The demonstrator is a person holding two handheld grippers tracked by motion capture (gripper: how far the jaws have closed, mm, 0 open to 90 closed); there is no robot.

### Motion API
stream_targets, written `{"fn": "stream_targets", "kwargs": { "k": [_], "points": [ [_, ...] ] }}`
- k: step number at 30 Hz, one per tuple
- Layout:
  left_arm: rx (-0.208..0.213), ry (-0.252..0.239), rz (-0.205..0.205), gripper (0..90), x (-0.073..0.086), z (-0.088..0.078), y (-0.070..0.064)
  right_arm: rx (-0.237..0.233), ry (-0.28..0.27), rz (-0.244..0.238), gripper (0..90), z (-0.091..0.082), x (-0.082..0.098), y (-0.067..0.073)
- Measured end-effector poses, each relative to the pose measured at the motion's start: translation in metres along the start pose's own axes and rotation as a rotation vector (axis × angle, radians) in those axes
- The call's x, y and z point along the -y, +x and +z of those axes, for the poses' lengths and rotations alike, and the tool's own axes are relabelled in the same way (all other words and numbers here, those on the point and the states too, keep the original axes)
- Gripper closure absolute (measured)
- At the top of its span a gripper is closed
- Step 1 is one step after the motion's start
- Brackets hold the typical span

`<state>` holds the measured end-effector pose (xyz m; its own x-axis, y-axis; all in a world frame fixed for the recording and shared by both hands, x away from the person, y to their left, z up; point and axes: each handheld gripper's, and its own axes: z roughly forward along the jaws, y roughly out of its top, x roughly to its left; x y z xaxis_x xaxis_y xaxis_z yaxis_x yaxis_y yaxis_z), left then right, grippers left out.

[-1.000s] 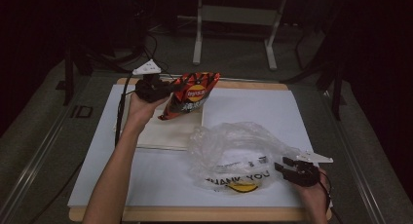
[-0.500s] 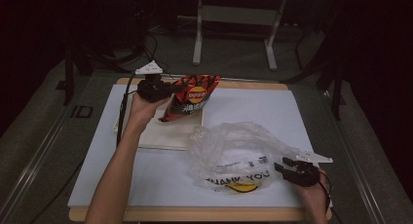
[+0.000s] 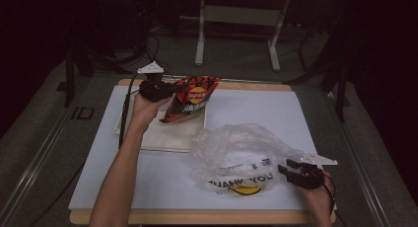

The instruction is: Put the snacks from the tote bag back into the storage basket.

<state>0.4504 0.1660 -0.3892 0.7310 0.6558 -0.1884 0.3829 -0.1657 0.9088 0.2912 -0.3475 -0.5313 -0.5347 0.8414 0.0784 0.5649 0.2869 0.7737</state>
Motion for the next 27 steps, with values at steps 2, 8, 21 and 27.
{"fn": "stream_targets", "kwargs": {
  "k": [2,8,21,27],
  "points": [
    [-0.009,0.003,-0.002,85.6,0.001,0.0,0.002,-0.001,0.001,0.0,51.0,0.0,0.0,0.0],
    [-0.069,0.022,0.006,79.3,0.002,-0.003,0.007,0.0,0.002,0.001,50.9,0.0,0.0,0.0],
    [-0.281,0.112,0.009,59.7,0.007,-0.002,0.018,-0.001,0.003,0.002,50.9,0.0,0.0,0.0],
    [-0.365,0.157,0.002,49.2,0.007,-0.001,0.019,-0.002,0.002,0.002,50.9,0.001,0.0,0.0]
  ]
}}
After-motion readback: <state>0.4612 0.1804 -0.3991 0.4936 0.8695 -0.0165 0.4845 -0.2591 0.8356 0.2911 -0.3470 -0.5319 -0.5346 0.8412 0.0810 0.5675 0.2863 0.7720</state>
